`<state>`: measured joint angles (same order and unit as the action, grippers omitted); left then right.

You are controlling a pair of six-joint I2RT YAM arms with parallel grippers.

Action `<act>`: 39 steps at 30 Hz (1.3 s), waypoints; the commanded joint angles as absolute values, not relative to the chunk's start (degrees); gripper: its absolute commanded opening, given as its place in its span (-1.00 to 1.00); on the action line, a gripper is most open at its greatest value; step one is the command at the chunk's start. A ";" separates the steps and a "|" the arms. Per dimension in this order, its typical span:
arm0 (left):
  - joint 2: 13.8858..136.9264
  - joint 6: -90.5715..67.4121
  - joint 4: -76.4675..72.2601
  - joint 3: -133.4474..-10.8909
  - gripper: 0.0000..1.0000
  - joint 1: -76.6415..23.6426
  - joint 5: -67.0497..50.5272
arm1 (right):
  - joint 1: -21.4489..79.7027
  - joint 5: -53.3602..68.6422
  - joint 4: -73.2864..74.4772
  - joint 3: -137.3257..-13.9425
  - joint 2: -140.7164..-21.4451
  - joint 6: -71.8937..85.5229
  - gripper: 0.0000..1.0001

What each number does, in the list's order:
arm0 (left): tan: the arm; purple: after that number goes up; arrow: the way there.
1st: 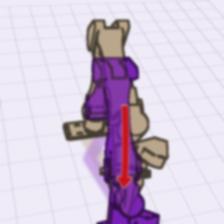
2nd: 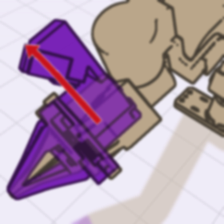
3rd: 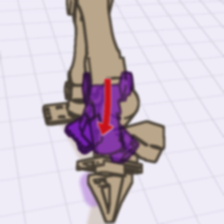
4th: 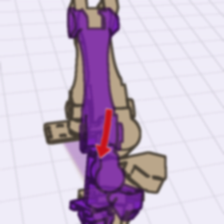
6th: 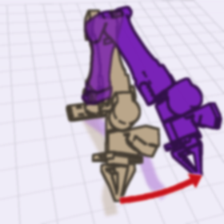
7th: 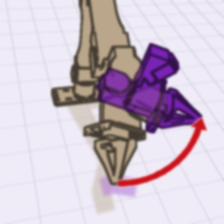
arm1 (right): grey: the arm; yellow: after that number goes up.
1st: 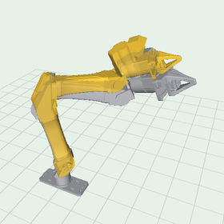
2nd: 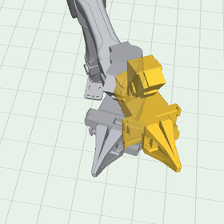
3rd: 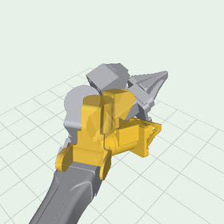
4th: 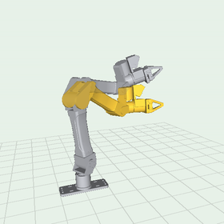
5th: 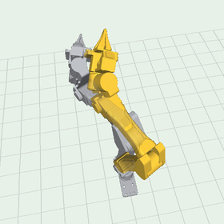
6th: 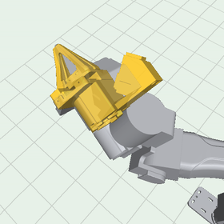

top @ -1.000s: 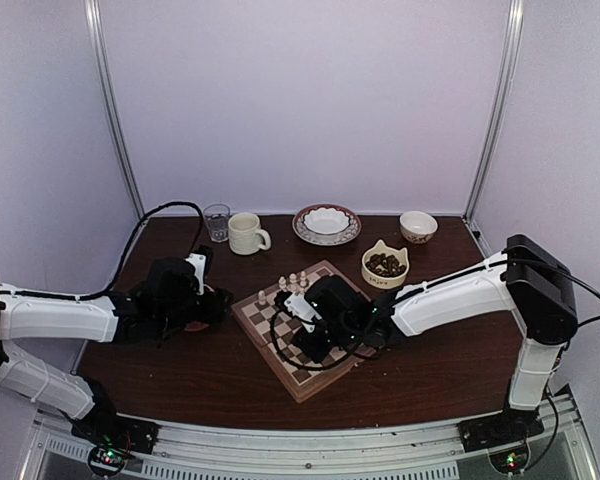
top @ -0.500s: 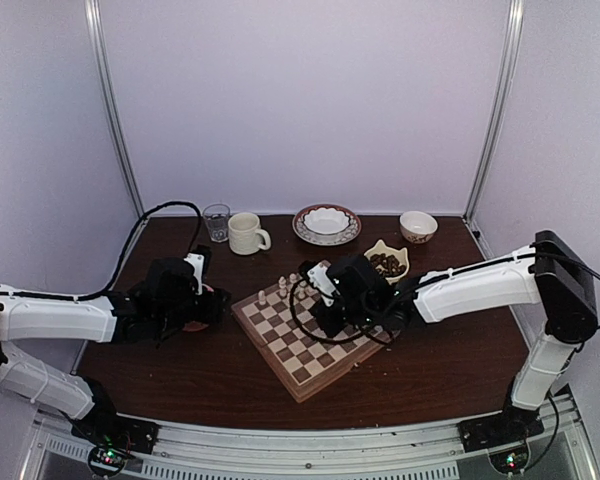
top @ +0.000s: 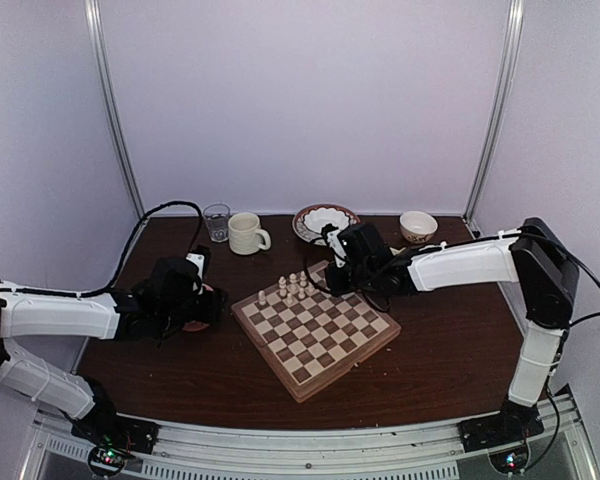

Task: Set up the chess pieces on the board
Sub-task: Pick up the pawn from the chessboard, then place the pawn at b2.

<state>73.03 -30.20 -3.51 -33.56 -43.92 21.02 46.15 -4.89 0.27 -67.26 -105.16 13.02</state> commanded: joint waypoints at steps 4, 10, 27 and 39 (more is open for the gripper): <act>74.14 -31.12 -2.55 -35.90 0.26 -43.86 23.23 | 44.75 -3.81 0.18 -73.08 -112.56 12.53 -0.91; 73.65 -31.11 -2.29 -35.95 0.27 -43.81 23.49 | 44.35 -2.47 1.21 -76.12 -115.72 11.95 -0.91; 73.13 -31.02 -1.07 -36.34 0.27 -43.83 23.46 | 44.18 -3.03 3.70 -77.81 -117.34 11.51 -0.89; 73.03 -31.03 -0.80 -36.47 0.27 -43.77 23.46 | 44.16 -3.53 4.99 -79.00 -118.58 11.17 -0.82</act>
